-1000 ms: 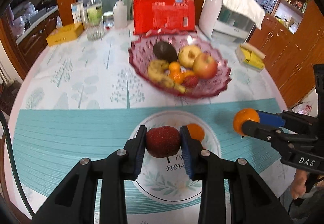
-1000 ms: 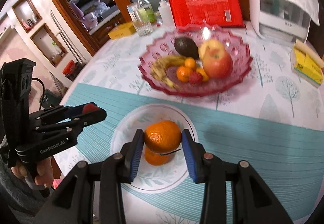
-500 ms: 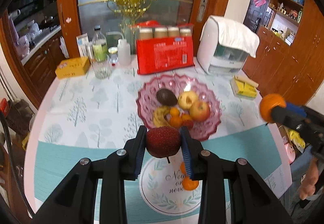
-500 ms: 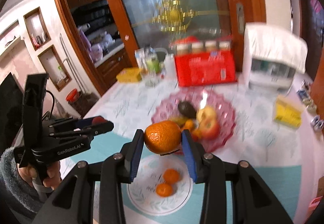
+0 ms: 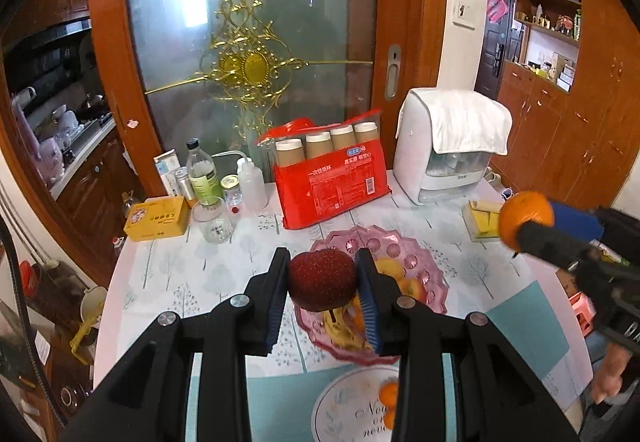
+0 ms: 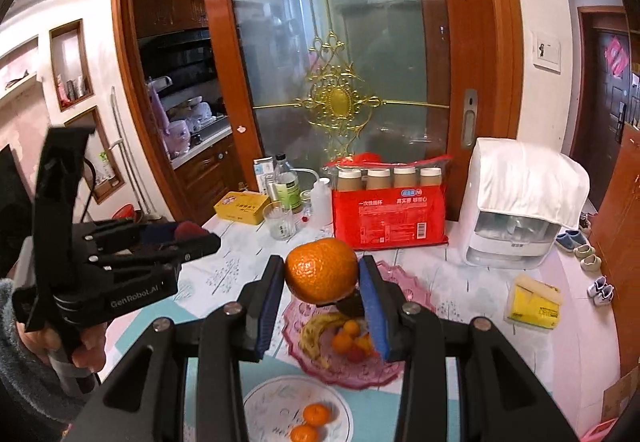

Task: Organize fruits
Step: 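Carry the tangerine with the right tool while the left tool carries the strawberry to the bowl, then release the tangerine into the bowl with the right tool while the left tool releases the strawberry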

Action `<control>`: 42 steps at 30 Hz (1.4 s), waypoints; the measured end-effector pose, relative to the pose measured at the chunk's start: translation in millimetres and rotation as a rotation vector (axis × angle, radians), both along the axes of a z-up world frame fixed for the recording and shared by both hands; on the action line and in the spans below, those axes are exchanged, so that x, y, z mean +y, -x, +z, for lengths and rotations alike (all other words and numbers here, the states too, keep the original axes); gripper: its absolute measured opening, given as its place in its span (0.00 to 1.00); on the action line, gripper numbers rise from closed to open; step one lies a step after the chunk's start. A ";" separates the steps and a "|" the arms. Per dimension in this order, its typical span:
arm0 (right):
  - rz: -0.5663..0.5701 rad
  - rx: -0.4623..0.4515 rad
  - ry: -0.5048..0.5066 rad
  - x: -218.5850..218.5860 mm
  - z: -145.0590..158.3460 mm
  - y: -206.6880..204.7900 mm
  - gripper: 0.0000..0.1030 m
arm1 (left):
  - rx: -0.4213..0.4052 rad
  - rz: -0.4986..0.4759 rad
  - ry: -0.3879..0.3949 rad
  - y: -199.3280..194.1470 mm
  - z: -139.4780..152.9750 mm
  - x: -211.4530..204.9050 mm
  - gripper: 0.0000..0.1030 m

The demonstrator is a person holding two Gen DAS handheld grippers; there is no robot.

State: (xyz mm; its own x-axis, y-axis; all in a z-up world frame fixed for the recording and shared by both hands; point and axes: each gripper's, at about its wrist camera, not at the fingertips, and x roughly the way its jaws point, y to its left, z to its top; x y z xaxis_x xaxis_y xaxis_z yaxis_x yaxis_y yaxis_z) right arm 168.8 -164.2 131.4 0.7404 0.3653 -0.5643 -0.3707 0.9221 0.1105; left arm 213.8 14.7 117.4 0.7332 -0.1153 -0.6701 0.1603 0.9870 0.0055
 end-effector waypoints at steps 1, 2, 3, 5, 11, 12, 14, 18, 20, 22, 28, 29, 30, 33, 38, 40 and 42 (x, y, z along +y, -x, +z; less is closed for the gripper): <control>-0.009 0.010 -0.003 0.8 -4.8 -6.7 0.38 | 0.009 -0.005 0.001 -9.6 -4.6 -1.3 0.31; -0.018 0.024 -0.007 1.6 -11.7 -14.4 0.38 | 0.024 -0.010 0.000 -19.3 -11.2 -2.8 0.31; -0.028 0.045 -0.013 2.5 -20.3 -23.4 0.38 | 0.041 -0.013 -0.003 -29.4 -19.6 -4.6 0.31; -0.040 0.085 -0.027 3.0 -39.0 -40.6 0.38 | 0.076 -0.017 -0.008 -48.1 -39.2 -8.4 0.31; -0.063 0.201 -0.008 9.5 -101.0 -85.3 0.38 | 0.212 -0.022 -0.017 -98.2 -112.0 -17.4 0.31; -0.065 0.226 -0.003 10.4 -113.7 -93.4 0.38 | 0.240 -0.023 -0.022 -107.1 -127.3 -19.2 0.31; -0.068 0.260 0.003 10.7 -133.2 -104.9 0.38 | 0.283 -0.029 -0.031 -119.1 -151.4 -22.6 0.31; -0.073 0.327 0.037 12.8 -173.1 -127.9 0.38 | 0.354 -0.032 -0.052 -138.9 -195.3 -26.6 0.31; -0.076 0.355 0.053 14.5 -188.9 -135.2 0.38 | 0.396 -0.023 -0.056 -148.9 -218.8 -27.1 0.31; -0.079 0.384 0.065 15.6 -206.6 -140.7 0.38 | 0.421 -0.018 -0.056 -154.2 -234.6 -26.8 0.31; -0.065 0.426 0.099 21.0 -240.1 -147.1 0.38 | 0.454 -0.010 -0.047 -165.2 -261.6 -23.6 0.31; -0.064 0.428 0.104 21.8 -243.7 -147.9 0.38 | 0.458 -0.009 -0.045 -166.9 -263.8 -22.5 0.31; -0.059 0.424 0.100 22.3 -245.6 -147.6 0.38 | 0.463 -0.007 -0.045 -168.0 -266.5 -22.4 0.31; -0.056 0.423 0.103 23.8 -248.4 -149.8 0.38 | 0.472 -0.007 -0.041 -170.8 -272.0 -22.7 0.31; -0.042 0.421 0.114 25.9 -250.5 -152.0 0.38 | 0.472 -0.010 -0.032 -174.4 -272.5 -24.1 0.31; -0.042 0.421 0.118 26.6 -250.8 -152.4 0.38 | 0.475 -0.012 -0.036 -175.5 -272.6 -25.1 0.31; -0.043 0.422 0.124 27.5 -250.5 -152.9 0.39 | 0.480 -0.018 -0.039 -175.1 -273.0 -25.9 0.32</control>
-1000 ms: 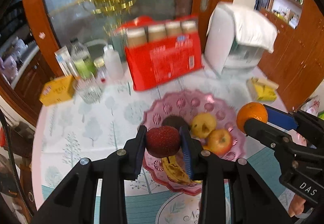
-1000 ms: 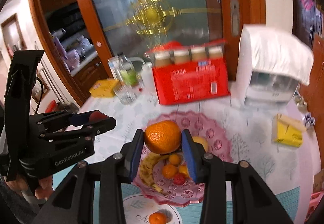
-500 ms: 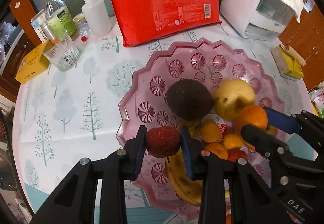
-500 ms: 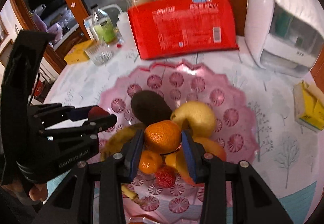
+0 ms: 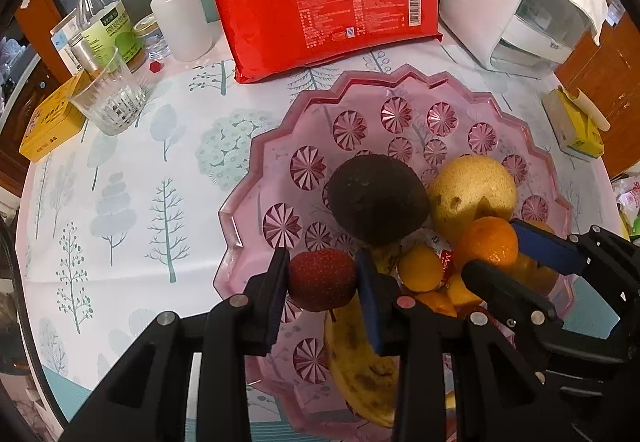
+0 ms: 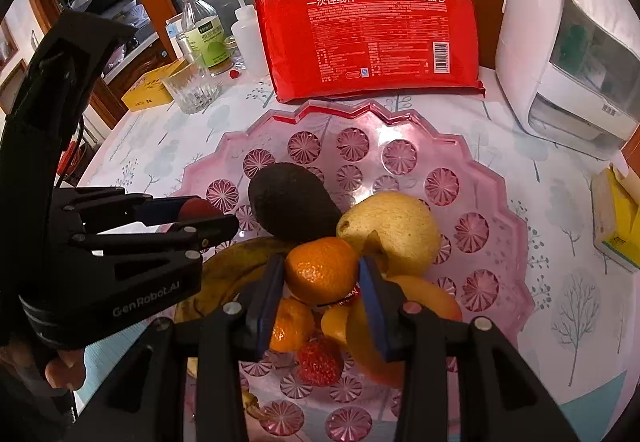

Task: Organize fruits
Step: 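Release the tangerine into the bowl with the right tool while the left tool releases the strawberry, then withdraw both open tools from the bowl back toward the fruit plate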

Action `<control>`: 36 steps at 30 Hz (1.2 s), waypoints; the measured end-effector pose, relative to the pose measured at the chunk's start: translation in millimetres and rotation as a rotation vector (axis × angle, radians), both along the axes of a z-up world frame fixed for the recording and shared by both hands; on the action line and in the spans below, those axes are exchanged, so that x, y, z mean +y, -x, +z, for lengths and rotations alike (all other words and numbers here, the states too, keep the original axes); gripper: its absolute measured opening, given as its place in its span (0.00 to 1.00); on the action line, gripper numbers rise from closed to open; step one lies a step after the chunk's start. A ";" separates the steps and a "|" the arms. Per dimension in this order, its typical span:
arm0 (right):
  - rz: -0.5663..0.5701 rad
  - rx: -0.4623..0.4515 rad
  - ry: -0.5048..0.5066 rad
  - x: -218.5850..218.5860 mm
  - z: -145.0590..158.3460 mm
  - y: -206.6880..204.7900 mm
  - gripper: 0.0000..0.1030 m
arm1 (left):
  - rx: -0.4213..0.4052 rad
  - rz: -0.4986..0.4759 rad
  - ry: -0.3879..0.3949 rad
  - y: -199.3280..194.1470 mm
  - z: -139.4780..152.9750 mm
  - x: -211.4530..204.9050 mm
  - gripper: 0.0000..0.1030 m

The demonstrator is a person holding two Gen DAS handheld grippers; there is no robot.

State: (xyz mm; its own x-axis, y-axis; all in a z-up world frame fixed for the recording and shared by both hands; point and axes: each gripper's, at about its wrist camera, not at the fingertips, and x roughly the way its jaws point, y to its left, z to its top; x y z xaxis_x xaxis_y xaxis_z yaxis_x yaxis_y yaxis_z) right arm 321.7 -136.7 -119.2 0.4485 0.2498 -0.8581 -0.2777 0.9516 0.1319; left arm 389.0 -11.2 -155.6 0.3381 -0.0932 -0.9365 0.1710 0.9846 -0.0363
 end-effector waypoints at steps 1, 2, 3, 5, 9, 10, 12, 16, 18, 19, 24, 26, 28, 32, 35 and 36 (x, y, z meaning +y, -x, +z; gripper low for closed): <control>-0.001 0.002 0.002 0.6 0.1 -0.1 0.39 | 0.002 -0.003 0.000 0.5 -0.1 -0.5 0.35; -0.001 0.003 0.002 0.9 0.1 -0.3 0.39 | 0.001 -0.004 -0.001 1.1 0.2 -1.0 0.44; -0.002 0.004 0.001 1.0 0.0 -0.3 0.39 | -0.005 -0.001 -0.007 2.0 1.3 -1.1 0.52; -0.007 0.007 -0.010 -0.2 0.5 -0.1 0.39 | -0.029 0.010 -0.025 3.5 4.1 -0.1 0.60; -0.022 0.007 -0.025 -4.1 4.1 2.0 0.41 | -0.037 0.020 -0.002 6.6 11.0 3.9 0.67; -0.027 0.003 -0.026 -5.0 5.6 3.0 0.42 | -0.042 0.028 -0.002 7.6 13.1 5.0 0.69; -0.038 -0.001 -0.029 -7.1 9.0 4.6 0.45 | -0.056 0.045 -0.001 10.0 17.6 7.8 0.76; -0.050 -0.006 -0.047 -10.5 15.5 9.2 0.46 | -0.062 0.058 0.028 16.4 26.6 13.3 0.77; -0.055 -0.012 -0.050 -11.8 19.1 12.6 0.46 | -0.069 0.061 0.032 21.0 32.6 14.7 0.78; -0.059 -0.017 -0.050 -12.3 20.9 14.1 0.46 | -0.074 0.061 0.031 23.5 35.6 15.1 0.78; -0.068 -0.023 -0.066 -15.5 30.5 23.2 0.46 | -0.087 0.065 0.045 36.9 49.4 18.9 0.81; -0.067 -0.030 -0.065 -15.5 35.5 27.7 0.46 | -0.093 0.067 0.049 43.4 56.2 20.0 0.83; -0.064 -0.042 -0.066 -15.2 41.5 32.9 0.46 | -0.103 0.070 0.047 49.7 63.3 20.9 0.84; -0.064 -0.057 -0.079 -15.7 53.5 43.2 0.46 | -0.118 0.082 0.055 61.5 77.9 24.2 0.84; -0.062 -0.073 -0.083 -15.8 64.2 53.2 0.46 | -0.135 0.090 0.059 71.4 89.6 27.2 0.84; -0.063 -0.077 -0.083 -16.2 67.0 56.4 0.46 | -0.143 0.092 0.062 76.0 94.8 28.2 0.84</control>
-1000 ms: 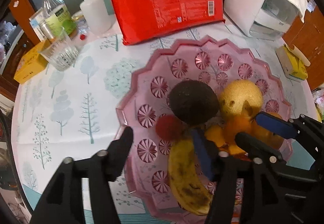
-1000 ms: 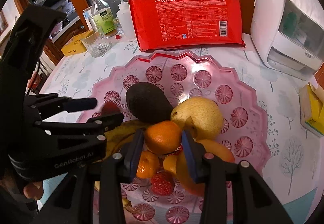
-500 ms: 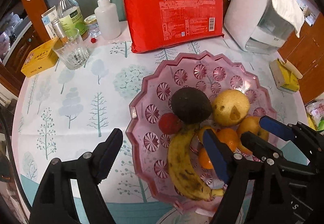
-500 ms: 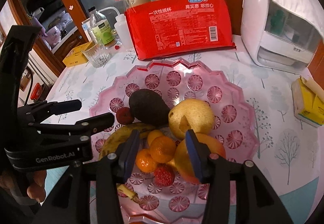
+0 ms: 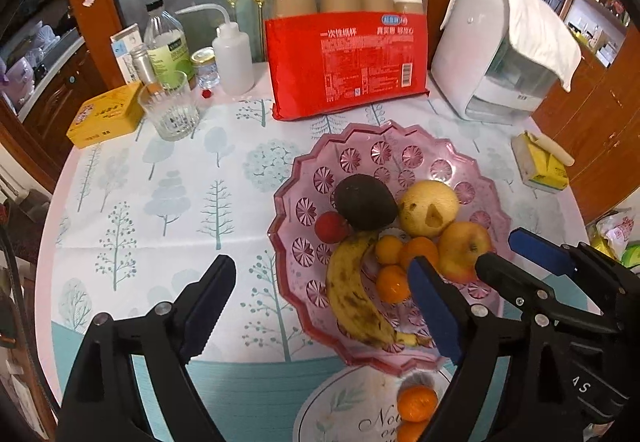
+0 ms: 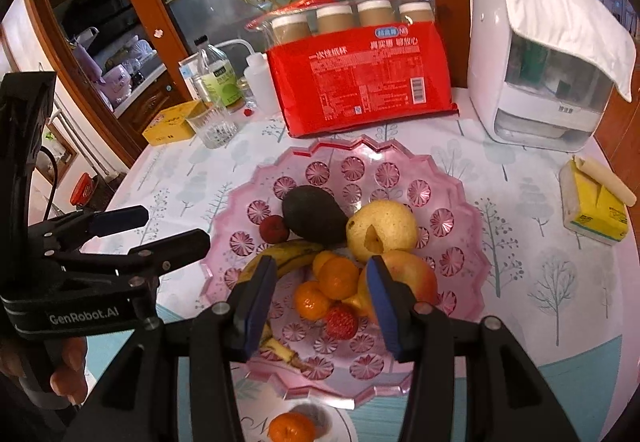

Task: Organize fruits
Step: 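Withdraw both open tools from the bowl back toward the fruit plate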

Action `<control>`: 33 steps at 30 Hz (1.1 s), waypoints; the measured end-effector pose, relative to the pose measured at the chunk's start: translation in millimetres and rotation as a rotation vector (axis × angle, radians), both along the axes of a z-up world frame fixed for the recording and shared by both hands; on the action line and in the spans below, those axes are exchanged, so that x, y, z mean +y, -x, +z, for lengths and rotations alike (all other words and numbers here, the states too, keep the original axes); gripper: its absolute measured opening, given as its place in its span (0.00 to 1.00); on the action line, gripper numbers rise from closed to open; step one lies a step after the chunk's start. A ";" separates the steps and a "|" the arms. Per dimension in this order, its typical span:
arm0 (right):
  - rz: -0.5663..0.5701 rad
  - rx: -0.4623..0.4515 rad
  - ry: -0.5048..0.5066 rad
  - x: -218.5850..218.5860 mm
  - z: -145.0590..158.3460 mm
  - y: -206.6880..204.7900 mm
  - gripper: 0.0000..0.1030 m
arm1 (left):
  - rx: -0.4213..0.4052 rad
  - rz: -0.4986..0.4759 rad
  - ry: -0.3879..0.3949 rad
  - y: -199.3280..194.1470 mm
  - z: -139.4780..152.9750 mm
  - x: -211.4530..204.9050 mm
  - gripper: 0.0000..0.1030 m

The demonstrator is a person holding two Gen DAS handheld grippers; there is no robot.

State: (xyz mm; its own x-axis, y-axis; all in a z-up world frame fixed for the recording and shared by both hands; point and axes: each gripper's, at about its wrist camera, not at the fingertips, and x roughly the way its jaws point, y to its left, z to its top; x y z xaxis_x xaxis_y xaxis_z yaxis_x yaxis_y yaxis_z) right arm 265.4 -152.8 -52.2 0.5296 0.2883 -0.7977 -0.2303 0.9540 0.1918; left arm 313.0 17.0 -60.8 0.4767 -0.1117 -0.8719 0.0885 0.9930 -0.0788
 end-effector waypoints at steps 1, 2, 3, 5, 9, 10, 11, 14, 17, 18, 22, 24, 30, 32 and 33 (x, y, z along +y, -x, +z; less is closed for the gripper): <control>-0.002 -0.004 -0.001 -0.5 3.1 3.0 0.46 | -0.006 0.002 0.003 4.0 4.5 0.8 0.84; -0.004 -0.007 -0.003 -0.9 6.1 5.6 0.46 | -0.011 0.005 0.006 7.6 8.3 1.6 0.84; -0.006 -0.011 -0.008 -1.9 9.9 9.2 0.46 | -0.017 0.008 0.013 11.6 12.7 2.6 0.84; -0.010 -0.018 -0.014 -3.2 15.6 14.9 0.46 | -0.026 0.014 0.028 19.0 20.3 4.3 0.85; -0.011 -0.042 -0.016 -4.9 29.1 31.1 0.46 | -0.058 0.014 0.039 38.0 37.3 3.0 0.85; -0.009 -0.048 -0.016 -5.3 32.3 35.4 0.46 | -0.064 0.009 0.036 43.0 41.4 1.6 0.85; -0.007 -0.053 -0.016 -5.8 34.7 38.4 0.46 | -0.068 0.004 0.033 48.0 45.3 -0.1 0.85; -0.002 -0.068 -0.019 -7.9 42.4 50.8 0.46 | -0.088 0.002 0.029 60.4 53.3 -2.9 0.85; 0.001 -0.077 -0.028 -11.4 47.4 61.9 0.46 | -0.102 0.001 0.032 73.0 59.1 -6.2 0.85; 0.003 -0.077 -0.031 -12.5 48.5 65.3 0.46 | -0.103 0.001 0.033 76.3 60.1 -6.9 0.85; 0.011 -0.081 -0.033 -17.2 51.1 76.1 0.46 | -0.117 0.004 0.029 90.2 65.3 -11.9 0.85; 0.015 -0.080 -0.033 -19.3 51.7 80.9 0.46 | -0.129 0.006 0.032 97.5 68.1 -14.5 0.85; 0.034 -0.073 -0.033 -27.4 51.0 92.7 0.46 | -0.141 0.014 0.046 114.0 65.8 -19.4 0.87; 0.039 -0.067 -0.035 -30.7 47.8 96.1 0.46 | -0.134 0.012 0.052 120.2 59.4 -22.8 0.88; 0.041 -0.063 -0.035 -31.9 45.5 97.7 0.46 | -0.130 0.013 0.052 122.5 56.3 -24.7 0.88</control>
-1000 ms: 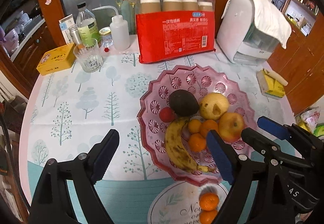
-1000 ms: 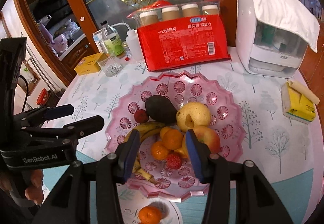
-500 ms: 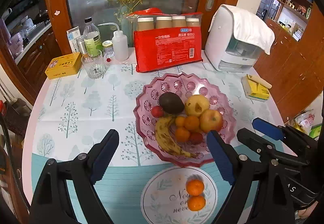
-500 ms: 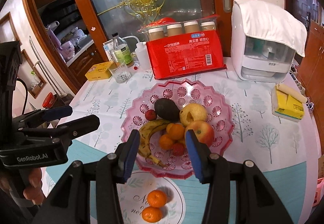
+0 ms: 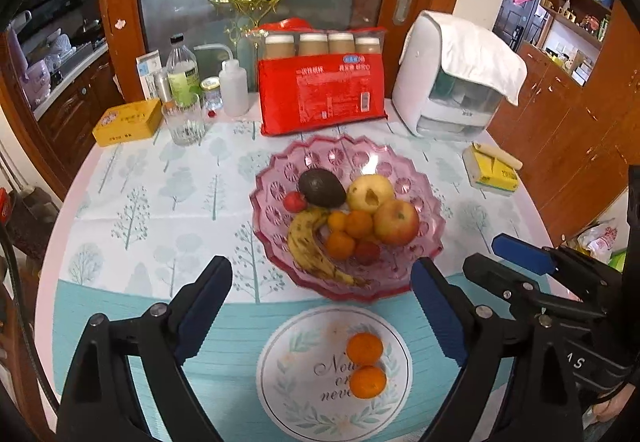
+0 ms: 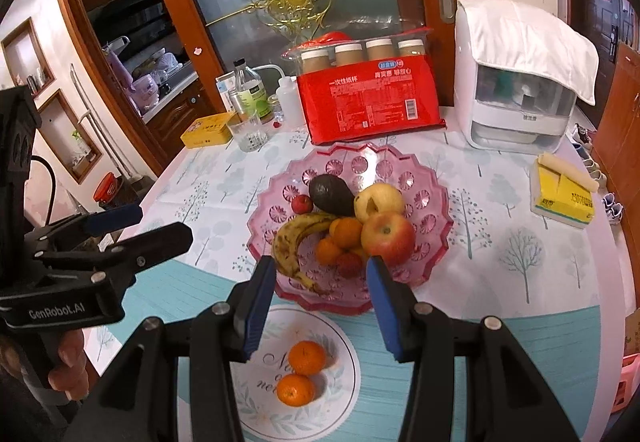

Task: Organize fruits
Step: 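Withdraw both open tools from the bowl back toward the fruit plate, then grasp a tangerine with the left tool while the right tool grasps the other tangerine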

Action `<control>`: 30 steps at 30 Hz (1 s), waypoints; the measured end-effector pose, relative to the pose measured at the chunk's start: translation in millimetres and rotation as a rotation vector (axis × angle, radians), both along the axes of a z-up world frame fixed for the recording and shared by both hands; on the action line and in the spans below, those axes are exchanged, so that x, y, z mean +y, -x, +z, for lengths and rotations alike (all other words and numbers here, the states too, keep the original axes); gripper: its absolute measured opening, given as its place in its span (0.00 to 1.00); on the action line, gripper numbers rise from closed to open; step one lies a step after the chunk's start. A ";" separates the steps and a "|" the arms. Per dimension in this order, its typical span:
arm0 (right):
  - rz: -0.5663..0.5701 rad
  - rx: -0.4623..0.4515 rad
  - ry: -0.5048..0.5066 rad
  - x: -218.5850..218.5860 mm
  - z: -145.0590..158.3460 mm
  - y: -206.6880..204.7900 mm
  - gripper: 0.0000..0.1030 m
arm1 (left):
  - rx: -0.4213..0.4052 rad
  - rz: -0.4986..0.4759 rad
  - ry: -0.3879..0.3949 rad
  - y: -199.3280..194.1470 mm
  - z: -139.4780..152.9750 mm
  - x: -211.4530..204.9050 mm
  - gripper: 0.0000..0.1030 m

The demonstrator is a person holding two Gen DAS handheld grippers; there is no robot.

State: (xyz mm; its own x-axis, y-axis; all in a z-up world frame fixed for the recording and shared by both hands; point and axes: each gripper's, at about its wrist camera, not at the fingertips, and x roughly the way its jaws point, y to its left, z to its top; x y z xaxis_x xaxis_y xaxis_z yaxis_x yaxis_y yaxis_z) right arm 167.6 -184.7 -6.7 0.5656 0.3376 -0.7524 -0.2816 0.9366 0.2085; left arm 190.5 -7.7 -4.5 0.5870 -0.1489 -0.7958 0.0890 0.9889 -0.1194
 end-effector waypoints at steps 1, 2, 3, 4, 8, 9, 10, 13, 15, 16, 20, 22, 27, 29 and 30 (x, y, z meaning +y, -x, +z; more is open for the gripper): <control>0.002 0.007 0.000 -1.7 -3.6 1.5 0.46 | 0.006 0.000 -0.002 4.2 -5.5 -3.0 0.88; 0.005 0.016 0.000 -3.7 -8.5 3.0 0.46 | 0.007 0.000 -0.006 6.6 -9.2 -4.5 0.88; 0.008 0.024 0.001 -5.0 -12.9 3.7 0.46 | 0.011 0.003 -0.013 10.4 -16.0 -7.1 0.88; 0.009 0.032 0.005 -6.2 -17.7 4.8 0.46 | 0.015 0.005 -0.019 13.1 -21.4 -8.7 0.88; 0.011 0.077 0.022 -10.2 -43.8 8.1 0.46 | 0.063 0.001 -0.040 25.8 -55.8 -18.3 0.88; 0.007 0.102 0.017 -12.6 -53.0 8.5 0.46 | 0.081 0.000 -0.045 28.5 -66.1 -20.7 0.88; 0.001 0.124 0.007 -14.5 -60.3 8.4 0.46 | 0.094 0.000 -0.045 30.4 -73.9 -21.3 0.88; -0.012 0.173 -0.014 -19.2 -80.1 9.5 0.46 | 0.157 -0.001 -0.037 37.6 -103.0 -25.4 0.88; -0.014 0.195 -0.014 -21.0 -91.4 10.3 0.46 | 0.194 0.002 -0.027 42.6 -119.9 -27.4 0.88; -0.015 0.205 -0.016 -21.0 -95.7 10.3 0.46 | 0.211 0.004 -0.022 45.0 -128.1 -29.0 0.88; -0.020 0.245 -0.036 -22.5 -111.5 10.8 0.46 | 0.250 0.016 0.000 53.5 -155.2 -36.8 0.88; -0.023 0.255 -0.037 -22.9 -115.9 10.8 0.46 | 0.259 0.020 0.008 56.5 -167.1 -41.6 0.88; -0.024 0.283 -0.049 -25.3 -126.1 11.6 0.46 | 0.260 0.028 0.016 60.8 -183.9 -52.8 0.88; -0.024 0.292 -0.054 -26.0 -129.1 12.0 0.46 | 0.251 0.032 0.011 63.2 -188.6 -56.8 0.88; -0.023 0.295 -0.054 -26.4 -130.2 12.2 0.46 | 0.249 0.032 0.009 63.6 -189.5 -57.3 0.88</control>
